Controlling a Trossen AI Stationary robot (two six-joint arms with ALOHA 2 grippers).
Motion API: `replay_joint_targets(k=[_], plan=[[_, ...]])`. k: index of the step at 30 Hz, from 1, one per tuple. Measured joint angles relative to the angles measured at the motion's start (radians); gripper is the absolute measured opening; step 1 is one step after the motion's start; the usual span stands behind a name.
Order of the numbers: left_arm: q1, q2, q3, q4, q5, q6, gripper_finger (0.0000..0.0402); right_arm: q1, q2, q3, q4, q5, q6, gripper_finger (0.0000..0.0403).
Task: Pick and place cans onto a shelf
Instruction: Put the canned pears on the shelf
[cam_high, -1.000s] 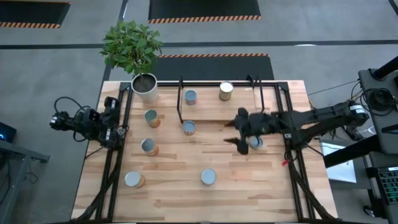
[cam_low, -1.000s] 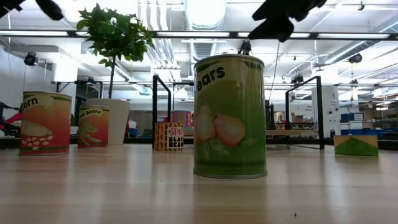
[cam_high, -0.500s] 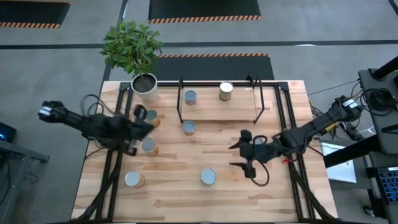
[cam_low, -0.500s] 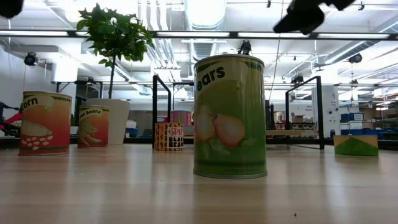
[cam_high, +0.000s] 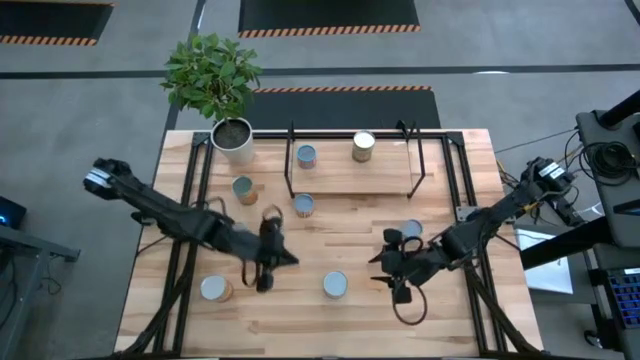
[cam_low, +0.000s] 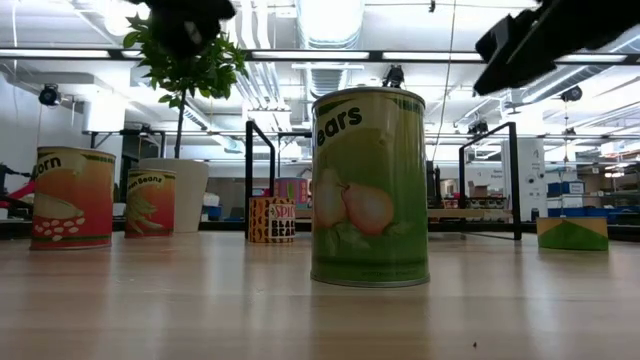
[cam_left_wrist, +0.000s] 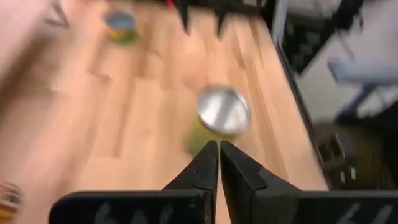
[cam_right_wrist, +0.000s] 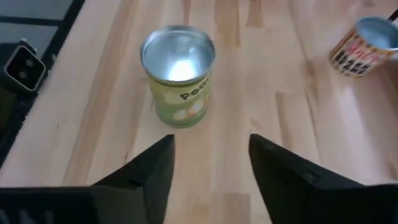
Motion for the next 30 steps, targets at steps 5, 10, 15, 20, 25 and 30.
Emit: replay_joint_targets(k=[5,10,15,20,25,30], plan=[[-0.079,0.139,0.053,0.020,-0.008,0.044,0.0000,0.031,0.101,0.000,0.075,-0.034,0.001,0.0119],[-0.102,0.256,0.074,0.063,-0.070,0.046,0.0000,0.065,0.182,-0.001,0.151,-0.033,0.011,0.0059],[-0.103,0.362,0.074,0.166,-0.091,0.045,0.0000,0.097,0.267,-0.001,0.292,-0.025,-0.004,0.0017],[-0.101,0.426,0.074,0.195,-0.190,0.045,0.0000,0.108,0.342,-0.001,0.406,0.038,-0.046,0.0009],[-0.096,0.462,0.073,0.223,-0.326,0.046,0.0000,0.102,0.382,0.008,0.455,0.055,-0.110,0.0009],[-0.083,0.480,0.073,0.265,-0.383,0.063,0.0000,0.085,0.406,0.013,0.562,0.056,-0.165,0.0009]])
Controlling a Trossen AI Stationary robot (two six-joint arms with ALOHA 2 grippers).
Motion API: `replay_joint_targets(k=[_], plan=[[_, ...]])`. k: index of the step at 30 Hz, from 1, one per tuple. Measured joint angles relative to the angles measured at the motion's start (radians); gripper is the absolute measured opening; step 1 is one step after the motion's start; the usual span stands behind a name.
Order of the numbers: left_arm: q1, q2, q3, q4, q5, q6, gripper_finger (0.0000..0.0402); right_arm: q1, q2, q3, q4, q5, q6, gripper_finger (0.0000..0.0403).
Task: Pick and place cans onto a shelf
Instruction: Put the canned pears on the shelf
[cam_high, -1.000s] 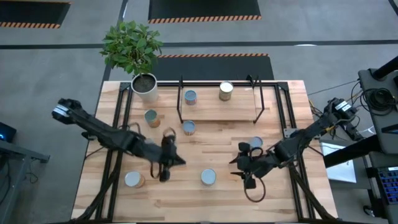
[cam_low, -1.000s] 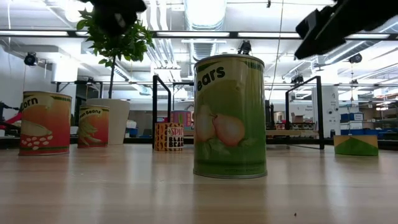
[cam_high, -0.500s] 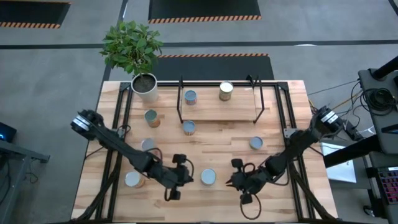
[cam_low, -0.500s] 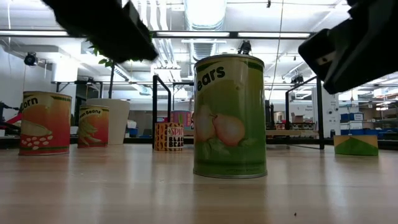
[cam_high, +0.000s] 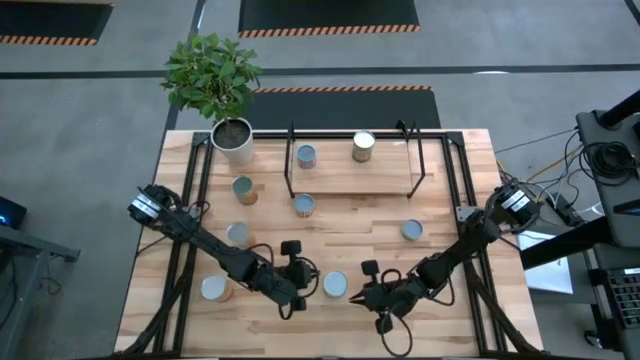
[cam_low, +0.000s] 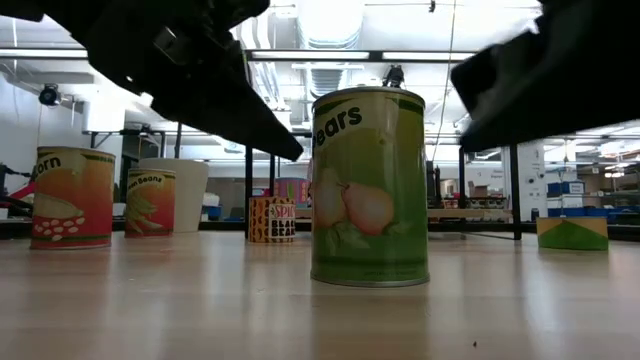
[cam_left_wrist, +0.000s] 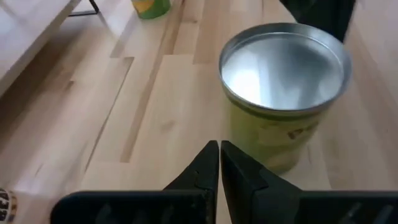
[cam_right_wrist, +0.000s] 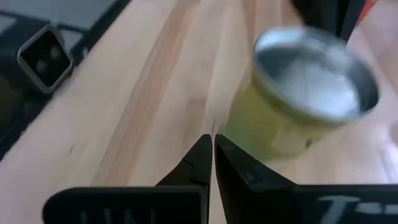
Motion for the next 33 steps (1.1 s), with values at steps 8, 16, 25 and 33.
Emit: replay_joint_targets(k=[8,16,25,33], plan=[[0.004,0.001,0.000,0.029,0.006,0.027,0.0000,-0.029,0.032,0.000,0.045,0.009,-0.010,0.0009],[0.004,0.001,0.000,0.041,0.023,0.027,0.0000,-0.029,-0.011,-0.001,-0.034,0.083,-0.028,0.0009],[0.004,0.001,-0.001,0.078,0.044,0.027,0.0000,-0.030,-0.096,-0.005,-0.227,0.189,0.004,0.0009],[0.013,0.001,-0.002,0.069,0.007,0.031,0.0000,-0.024,-0.074,-0.006,-0.122,-0.012,0.042,0.0009]])
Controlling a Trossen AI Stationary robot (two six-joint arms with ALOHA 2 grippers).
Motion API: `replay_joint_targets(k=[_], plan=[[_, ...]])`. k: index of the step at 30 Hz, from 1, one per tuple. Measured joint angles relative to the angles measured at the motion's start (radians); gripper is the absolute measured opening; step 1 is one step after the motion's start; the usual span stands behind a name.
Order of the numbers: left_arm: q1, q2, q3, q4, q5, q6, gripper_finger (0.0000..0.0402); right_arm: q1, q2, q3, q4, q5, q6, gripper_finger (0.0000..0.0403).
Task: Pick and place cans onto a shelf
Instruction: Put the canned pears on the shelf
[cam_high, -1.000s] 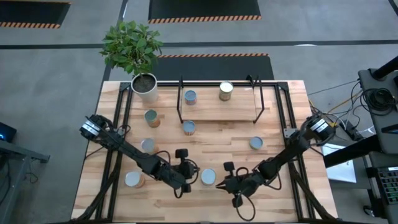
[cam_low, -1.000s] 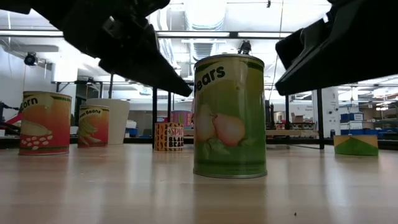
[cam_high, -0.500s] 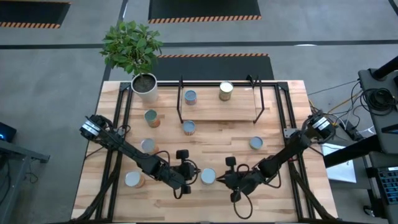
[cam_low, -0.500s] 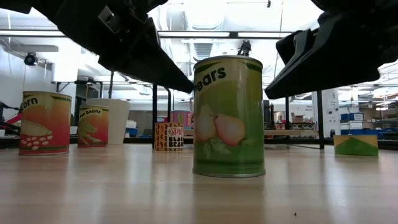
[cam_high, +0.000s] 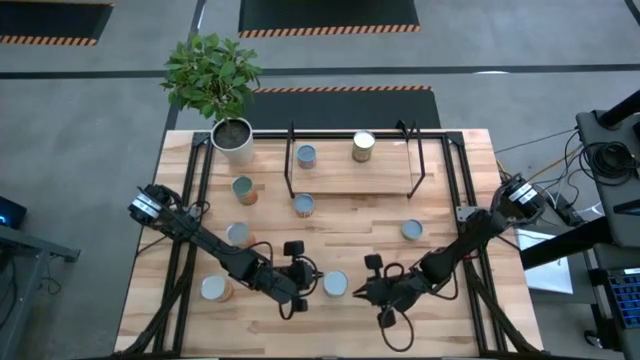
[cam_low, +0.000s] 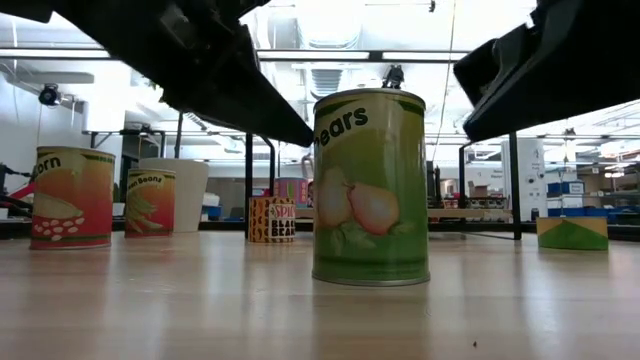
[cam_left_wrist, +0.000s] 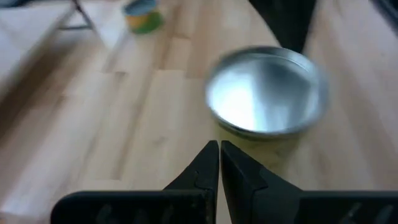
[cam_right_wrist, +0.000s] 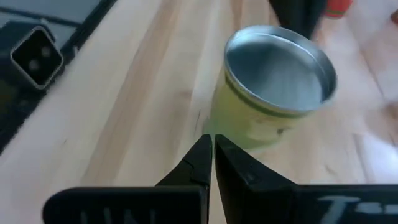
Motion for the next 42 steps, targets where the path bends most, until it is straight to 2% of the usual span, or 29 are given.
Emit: replay_joint_targets(k=[2,6,10,13,21,30,36,39,42], plan=[[0.009,0.004,0.000,0.016,-0.039,0.001,0.0000,-0.002,0.032,-0.001,0.068,0.009,-0.018,0.0009],[0.018,0.023,-0.001,0.024,-0.047,0.007,0.0000,-0.003,0.077,-0.002,0.165,0.071,-0.051,0.0009],[0.017,0.038,-0.001,0.036,-0.043,0.007,0.0000,-0.008,0.072,-0.002,0.132,0.148,-0.050,0.0009],[0.016,0.039,0.001,0.035,-0.002,0.007,0.0000,-0.007,0.059,-0.003,0.102,0.190,-0.052,0.0009],[0.008,0.039,0.018,0.025,0.060,-0.002,0.0000,-0.009,0.028,-0.004,-0.025,0.251,-0.034,0.0009],[0.009,0.038,0.020,0.005,0.059,-0.013,0.0000,-0.011,0.024,-0.004,-0.064,0.248,-0.003,0.0009],[0.008,0.037,0.020,-0.022,0.057,-0.015,0.0000,-0.006,-0.029,-0.004,-0.113,0.181,0.012,0.0010],[0.008,0.037,0.020,-0.028,0.056,-0.030,0.0000,-0.006,-0.068,-0.004,-0.161,0.135,0.063,0.0021],[0.008,0.037,0.020,-0.028,0.056,-0.031,0.0000,-0.005,-0.099,-0.003,-0.216,0.130,0.125,0.0051]])
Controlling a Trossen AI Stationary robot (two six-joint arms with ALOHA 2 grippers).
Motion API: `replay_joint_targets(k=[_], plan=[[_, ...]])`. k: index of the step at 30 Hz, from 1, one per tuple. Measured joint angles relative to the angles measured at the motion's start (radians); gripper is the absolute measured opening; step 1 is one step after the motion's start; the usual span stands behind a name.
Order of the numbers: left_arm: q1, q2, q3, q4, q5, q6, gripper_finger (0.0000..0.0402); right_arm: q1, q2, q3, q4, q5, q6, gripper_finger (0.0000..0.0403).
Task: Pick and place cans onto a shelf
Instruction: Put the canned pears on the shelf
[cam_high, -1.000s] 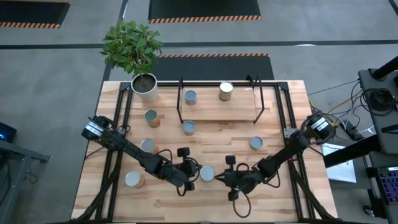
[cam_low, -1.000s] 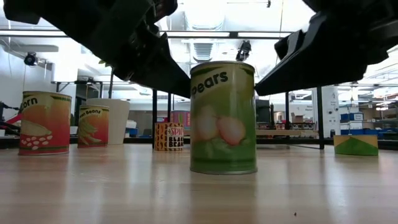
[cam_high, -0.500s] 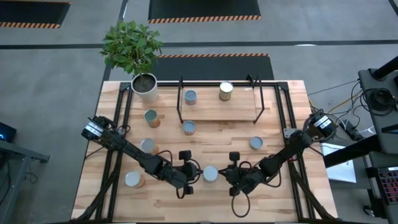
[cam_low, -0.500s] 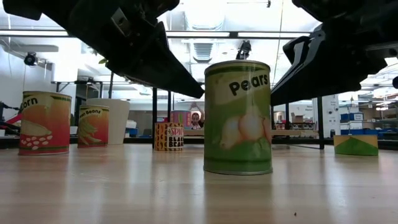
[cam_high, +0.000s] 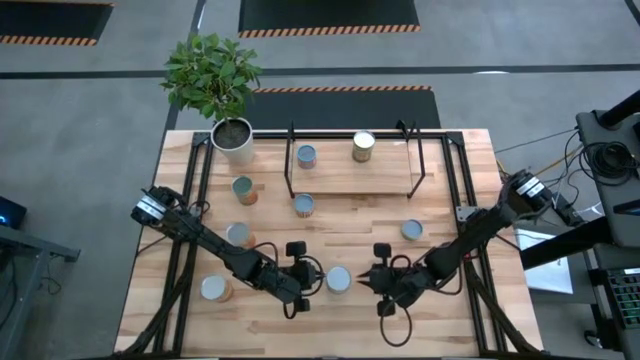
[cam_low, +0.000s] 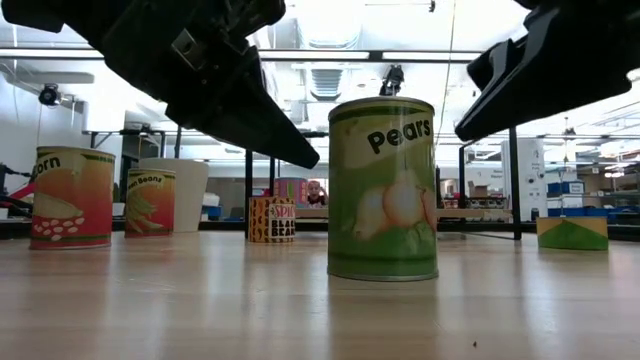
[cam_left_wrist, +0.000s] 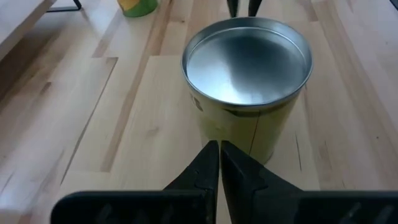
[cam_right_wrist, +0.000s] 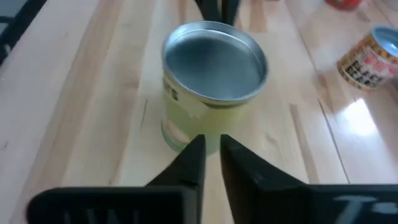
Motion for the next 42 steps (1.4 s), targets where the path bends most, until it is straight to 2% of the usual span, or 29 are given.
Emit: replay_joint_targets(k=[7,13,16,19,27,37,42], plan=[[0.000,0.000,0.000,0.008,0.002,0.000,0.0000,-0.001,0.019,0.000,0.000,0.002,0.061,0.0180],[0.000,0.000,0.000,0.011,0.003,0.000,0.0000,-0.009,0.107,-0.001,0.149,0.010,0.010,0.0293],[0.000,0.000,0.000,0.011,0.003,0.000,0.0000,-0.021,0.146,-0.002,0.233,0.009,-0.027,0.0333],[0.000,0.000,0.000,0.012,0.004,0.000,0.0000,-0.038,0.169,-0.002,0.284,0.008,-0.041,0.0356],[0.000,0.000,0.000,0.022,0.004,0.000,0.0000,-0.078,0.212,-0.002,0.384,-0.050,-0.071,0.0346],[0.000,0.000,0.000,0.026,0.005,0.000,0.0000,-0.077,0.203,-0.002,0.391,-0.050,-0.089,0.0270],[-0.028,-0.026,-0.002,0.023,0.005,0.090,0.0000,-0.077,0.166,-0.002,0.351,-0.065,-0.118,0.0273]])
